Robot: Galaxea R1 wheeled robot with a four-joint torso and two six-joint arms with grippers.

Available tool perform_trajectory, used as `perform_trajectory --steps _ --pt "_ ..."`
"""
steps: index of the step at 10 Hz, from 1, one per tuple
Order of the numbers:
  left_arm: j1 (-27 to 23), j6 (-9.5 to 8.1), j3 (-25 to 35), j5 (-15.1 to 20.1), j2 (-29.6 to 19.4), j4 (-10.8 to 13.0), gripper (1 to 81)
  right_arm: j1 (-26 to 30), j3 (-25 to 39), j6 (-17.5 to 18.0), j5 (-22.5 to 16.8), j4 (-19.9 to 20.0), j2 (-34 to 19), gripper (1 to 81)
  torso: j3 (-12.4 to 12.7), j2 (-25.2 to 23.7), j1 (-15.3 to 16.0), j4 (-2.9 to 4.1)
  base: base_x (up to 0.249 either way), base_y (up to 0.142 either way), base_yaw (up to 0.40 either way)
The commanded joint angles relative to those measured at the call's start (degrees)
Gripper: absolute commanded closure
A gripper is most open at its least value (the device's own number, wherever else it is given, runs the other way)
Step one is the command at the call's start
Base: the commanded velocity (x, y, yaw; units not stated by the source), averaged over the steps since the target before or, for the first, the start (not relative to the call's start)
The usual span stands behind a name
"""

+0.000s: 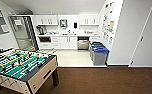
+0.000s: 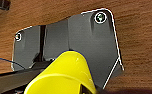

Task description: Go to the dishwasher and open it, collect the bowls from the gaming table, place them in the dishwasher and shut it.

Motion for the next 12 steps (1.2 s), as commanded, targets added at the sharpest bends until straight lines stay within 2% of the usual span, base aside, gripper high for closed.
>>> perform_trajectory --steps 1,4,6,12 --pt "-2.0 -0.41 0.0 1.0 -0.7 0.0 81.1 2.6 0.0 -0.1 -2.4 -0.4 -1.0 81.1 0.0 0.0 0.0 0.00 0.190 0.000 0.000" --pt "-2.0 -0.59 0.0 1.0 -0.1 -0.3 81.1 2.7 0.0 0.0 -2.4 0.0 -0.7 81.1 0.0 0.0 -0.1 0.00 0.190 0.000 0.000" --pt "-2.1 -0.59 0.0 1.1 0.4 -1.7 81.1 2.8 0.0 0.1 -2.5 0.0 -0.2 81.1 0.0 0.0 -0.1 0.00 0.190 0.000 0.000" --pt "-2.4 -0.59 0.0 1.1 0.7 -1.8 81.1 2.8 -0.1 0.1 -2.5 0.2 0.0 81.1 0.0 0.0 -0.1 0.00 0.190 0.000 0.000"
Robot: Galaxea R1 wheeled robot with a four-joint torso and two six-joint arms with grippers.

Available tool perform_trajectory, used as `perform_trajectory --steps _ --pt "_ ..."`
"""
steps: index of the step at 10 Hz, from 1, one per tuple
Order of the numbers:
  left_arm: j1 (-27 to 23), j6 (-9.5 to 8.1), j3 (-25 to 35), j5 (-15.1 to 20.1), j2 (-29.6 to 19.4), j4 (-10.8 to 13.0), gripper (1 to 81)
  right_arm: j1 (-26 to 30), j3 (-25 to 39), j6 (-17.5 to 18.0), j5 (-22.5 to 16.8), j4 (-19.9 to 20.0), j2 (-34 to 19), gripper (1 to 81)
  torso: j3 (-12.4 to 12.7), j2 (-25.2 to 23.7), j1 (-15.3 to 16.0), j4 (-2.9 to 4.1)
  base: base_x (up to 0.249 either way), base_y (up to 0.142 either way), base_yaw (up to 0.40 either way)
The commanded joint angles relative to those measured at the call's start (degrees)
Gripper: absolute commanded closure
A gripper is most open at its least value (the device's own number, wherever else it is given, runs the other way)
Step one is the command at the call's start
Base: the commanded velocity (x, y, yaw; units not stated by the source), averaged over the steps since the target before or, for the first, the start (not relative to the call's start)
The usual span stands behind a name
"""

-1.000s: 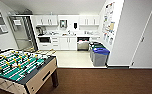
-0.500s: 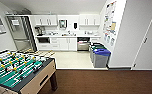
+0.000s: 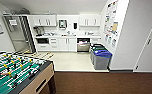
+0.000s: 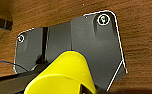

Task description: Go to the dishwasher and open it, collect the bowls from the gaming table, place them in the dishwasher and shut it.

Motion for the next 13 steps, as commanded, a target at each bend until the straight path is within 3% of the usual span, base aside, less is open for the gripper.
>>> perform_trajectory --steps 1,13 --pt "-2.0 -0.20 0.0 1.1 -0.5 -0.2 81.1 2.6 0.1 0.1 -2.6 0.0 -0.9 81.1 0.0 0.0 0.0 0.00 0.189 0.000 0.000" --pt "-2.0 -0.11 0.0 1.2 -0.2 -0.2 81.1 3.0 -0.6 0.0 -2.9 -0.4 -0.2 81.1 0.0 0.0 -0.1 0.00 0.190 -0.011 0.000"
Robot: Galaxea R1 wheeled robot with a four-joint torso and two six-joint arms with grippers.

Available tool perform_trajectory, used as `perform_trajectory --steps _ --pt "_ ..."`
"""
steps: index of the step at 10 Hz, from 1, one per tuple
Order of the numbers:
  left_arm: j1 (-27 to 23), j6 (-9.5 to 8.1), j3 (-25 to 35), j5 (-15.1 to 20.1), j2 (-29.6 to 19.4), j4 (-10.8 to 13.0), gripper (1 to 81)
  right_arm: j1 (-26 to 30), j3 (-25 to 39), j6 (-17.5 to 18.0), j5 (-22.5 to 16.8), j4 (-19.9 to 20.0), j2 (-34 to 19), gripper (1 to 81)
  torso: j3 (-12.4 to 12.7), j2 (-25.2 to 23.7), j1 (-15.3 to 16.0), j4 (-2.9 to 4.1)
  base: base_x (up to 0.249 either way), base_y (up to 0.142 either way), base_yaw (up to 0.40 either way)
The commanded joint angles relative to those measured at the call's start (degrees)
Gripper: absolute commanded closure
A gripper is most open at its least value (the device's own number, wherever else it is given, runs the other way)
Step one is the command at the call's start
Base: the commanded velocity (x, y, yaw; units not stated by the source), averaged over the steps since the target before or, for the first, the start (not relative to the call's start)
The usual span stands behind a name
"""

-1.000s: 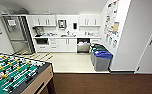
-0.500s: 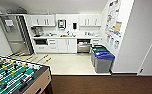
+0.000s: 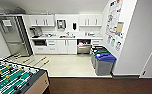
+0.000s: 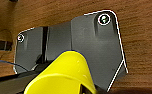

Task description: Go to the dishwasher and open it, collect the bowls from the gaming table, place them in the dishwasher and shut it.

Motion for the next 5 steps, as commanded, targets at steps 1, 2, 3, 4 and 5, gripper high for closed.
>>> perform_trajectory --steps 1,2,3,4,5 --pt "-1.8 -0.09 0.2 1.0 -0.8 -0.1 81.1 2.6 0.0 0.1 -2.4 -0.5 -0.8 81.1 0.0 0.0 0.0 0.00 0.191 -0.067 0.000" --pt "-1.7 -0.09 0.2 1.0 -0.7 -0.1 81.1 2.6 -0.1 0.0 -2.3 -0.5 -0.8 81.1 0.0 0.0 0.0 0.00 0.191 -0.068 0.000" --pt "-1.7 -0.09 0.2 1.0 -0.7 -0.1 81.1 2.6 -0.1 0.0 -2.4 -0.5 -0.7 81.1 0.0 0.0 0.0 0.00 0.193 -0.068 0.000" --pt "-1.8 -0.09 0.2 1.0 -0.7 -0.1 81.1 2.7 -0.2 0.0 -2.3 -0.5 -0.6 81.1 0.0 0.0 0.0 0.00 0.193 -0.069 0.000" --pt "-1.8 -0.09 0.2 1.0 -0.8 -0.2 81.1 2.6 -0.4 0.0 -2.4 -0.5 -0.5 81.1 0.0 0.0 0.0 0.00 0.179 -0.068 0.000"
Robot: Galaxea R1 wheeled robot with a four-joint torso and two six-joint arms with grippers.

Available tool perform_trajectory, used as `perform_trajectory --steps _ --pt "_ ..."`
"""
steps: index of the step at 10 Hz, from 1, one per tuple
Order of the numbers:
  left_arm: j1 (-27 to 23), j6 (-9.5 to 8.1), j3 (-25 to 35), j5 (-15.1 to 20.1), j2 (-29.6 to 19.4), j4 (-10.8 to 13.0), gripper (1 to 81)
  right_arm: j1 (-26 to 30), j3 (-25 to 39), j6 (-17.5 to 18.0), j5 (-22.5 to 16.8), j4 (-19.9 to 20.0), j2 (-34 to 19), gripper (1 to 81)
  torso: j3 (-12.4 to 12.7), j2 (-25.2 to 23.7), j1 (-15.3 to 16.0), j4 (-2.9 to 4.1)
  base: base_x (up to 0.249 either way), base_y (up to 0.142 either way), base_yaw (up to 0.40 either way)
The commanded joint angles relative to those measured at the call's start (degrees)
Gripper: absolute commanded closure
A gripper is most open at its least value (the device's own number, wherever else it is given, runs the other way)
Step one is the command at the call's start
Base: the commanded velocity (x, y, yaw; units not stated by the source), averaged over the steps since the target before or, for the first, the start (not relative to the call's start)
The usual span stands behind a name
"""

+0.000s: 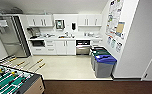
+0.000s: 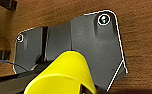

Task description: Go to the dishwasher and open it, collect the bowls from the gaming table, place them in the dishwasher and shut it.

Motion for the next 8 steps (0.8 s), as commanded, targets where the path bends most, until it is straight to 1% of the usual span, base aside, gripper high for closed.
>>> perform_trajectory --steps 1,8 --pt "-1.8 -0.11 0.2 1.1 -0.9 -0.2 81.1 2.6 -0.4 0.0 -2.3 -0.5 -0.5 81.1 0.0 0.0 0.0 0.00 0.171 0.000 0.000" --pt "-1.9 -0.20 0.2 1.0 -1.0 -0.3 81.1 2.7 -0.5 0.0 -2.4 -0.5 -0.4 81.1 0.0 0.0 0.0 0.00 0.158 0.000 0.000"
